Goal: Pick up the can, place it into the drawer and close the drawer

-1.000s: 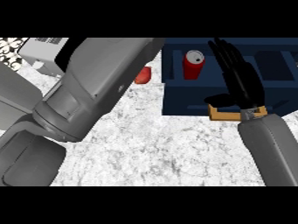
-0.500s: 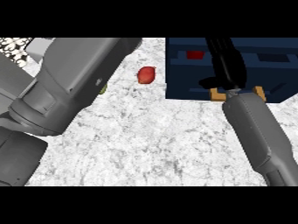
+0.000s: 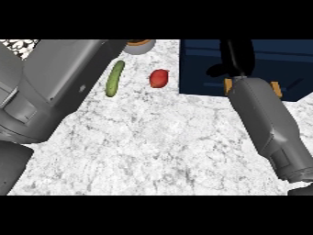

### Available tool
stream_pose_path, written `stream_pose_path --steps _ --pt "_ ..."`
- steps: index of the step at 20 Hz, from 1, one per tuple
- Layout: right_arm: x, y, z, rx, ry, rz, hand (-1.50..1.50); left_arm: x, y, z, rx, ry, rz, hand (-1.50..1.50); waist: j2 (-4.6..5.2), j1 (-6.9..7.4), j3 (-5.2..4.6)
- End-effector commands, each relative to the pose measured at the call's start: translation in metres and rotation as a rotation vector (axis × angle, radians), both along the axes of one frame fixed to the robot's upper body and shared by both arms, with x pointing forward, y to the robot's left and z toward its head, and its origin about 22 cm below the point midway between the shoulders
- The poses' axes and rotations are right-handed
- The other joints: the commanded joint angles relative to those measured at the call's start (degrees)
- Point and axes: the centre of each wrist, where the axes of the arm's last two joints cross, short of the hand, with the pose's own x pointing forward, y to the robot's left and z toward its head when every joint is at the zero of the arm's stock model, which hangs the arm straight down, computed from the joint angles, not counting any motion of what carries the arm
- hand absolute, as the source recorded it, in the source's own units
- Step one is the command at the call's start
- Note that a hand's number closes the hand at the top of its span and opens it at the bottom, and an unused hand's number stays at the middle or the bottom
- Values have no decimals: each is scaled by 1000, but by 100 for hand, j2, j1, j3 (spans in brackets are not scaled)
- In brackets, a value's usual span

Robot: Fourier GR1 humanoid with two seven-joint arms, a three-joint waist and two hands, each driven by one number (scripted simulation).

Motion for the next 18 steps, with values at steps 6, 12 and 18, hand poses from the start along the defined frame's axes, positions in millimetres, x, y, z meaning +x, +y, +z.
stream_pose_path --steps 6,12,18 --pt "25 15 44 -24 -61 -16 -150 -7 17 -7 -5 11 -28 -150 25 151 -2" --pt "30 23 62 82 -80 12 -150 -11 30 -8 -5 8 -38 -150 42 215 4" --pt "31 26 66 182 -98 94 -150 -18 44 -11 -8 11 -50 -150 11 269 9"
